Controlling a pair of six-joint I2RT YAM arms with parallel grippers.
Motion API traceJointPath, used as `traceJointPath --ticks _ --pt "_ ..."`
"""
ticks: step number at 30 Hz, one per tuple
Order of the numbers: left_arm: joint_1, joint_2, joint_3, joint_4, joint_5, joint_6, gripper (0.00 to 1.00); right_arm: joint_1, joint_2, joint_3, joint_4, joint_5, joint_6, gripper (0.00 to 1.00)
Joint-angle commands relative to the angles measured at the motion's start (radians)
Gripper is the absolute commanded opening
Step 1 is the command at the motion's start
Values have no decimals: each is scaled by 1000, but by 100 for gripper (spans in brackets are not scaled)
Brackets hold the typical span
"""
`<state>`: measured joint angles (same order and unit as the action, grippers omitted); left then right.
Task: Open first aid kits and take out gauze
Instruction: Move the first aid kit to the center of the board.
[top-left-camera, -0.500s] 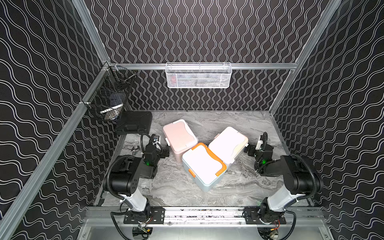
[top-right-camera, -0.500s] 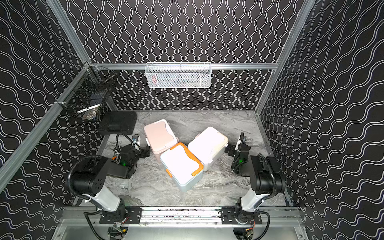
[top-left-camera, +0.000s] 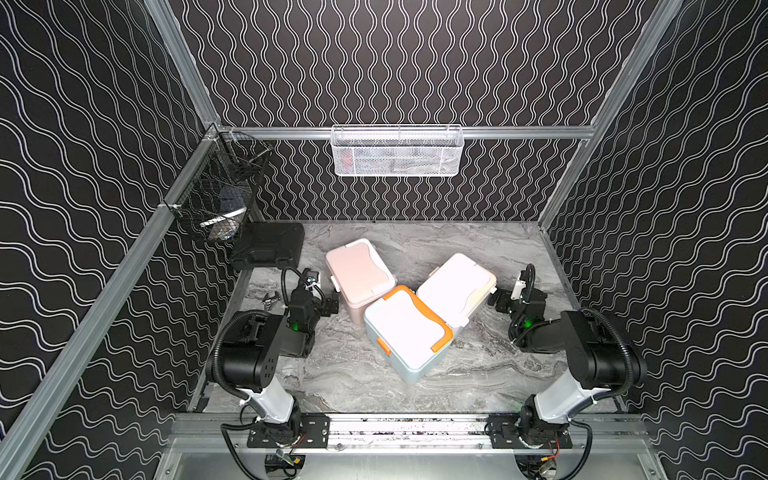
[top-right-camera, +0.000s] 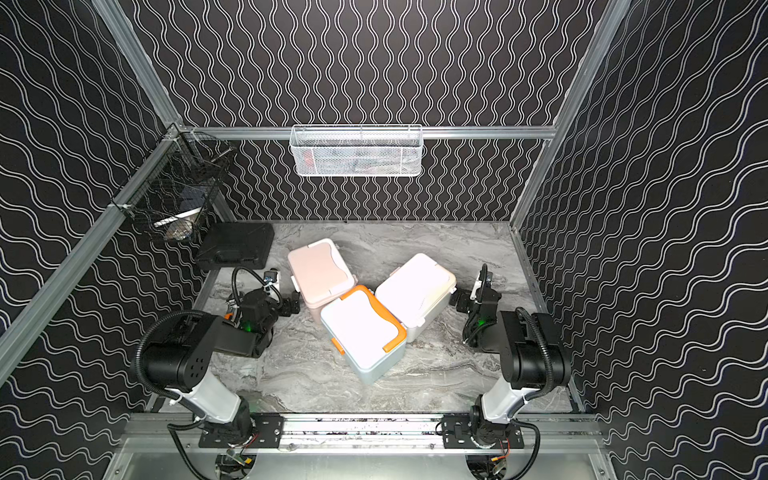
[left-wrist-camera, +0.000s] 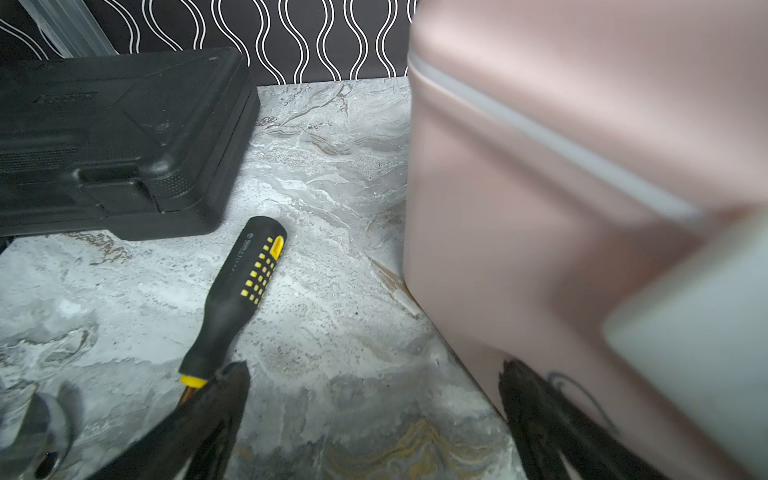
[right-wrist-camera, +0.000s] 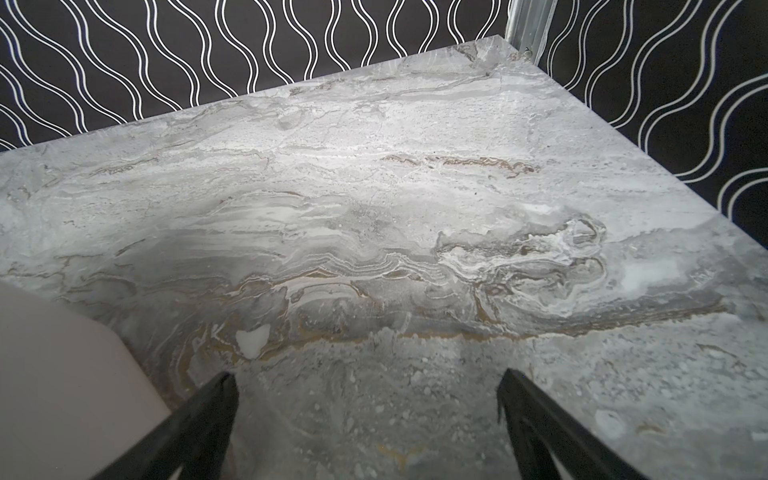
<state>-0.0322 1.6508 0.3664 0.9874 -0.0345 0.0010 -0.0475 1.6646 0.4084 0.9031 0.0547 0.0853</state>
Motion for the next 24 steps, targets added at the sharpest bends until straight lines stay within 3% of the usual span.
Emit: traceJointPath --ticks 1,18,24 --pt "-2 3 6 31 -1 13 99 1 1 5 50 -15 -13 100" --pt "-2 1 2 36 -3 13 99 1 1 4 49 -14 -13 100" --pt "-60 -126 -59 55 -146 29 99 14 -71 -84 153 -5 -26 100"
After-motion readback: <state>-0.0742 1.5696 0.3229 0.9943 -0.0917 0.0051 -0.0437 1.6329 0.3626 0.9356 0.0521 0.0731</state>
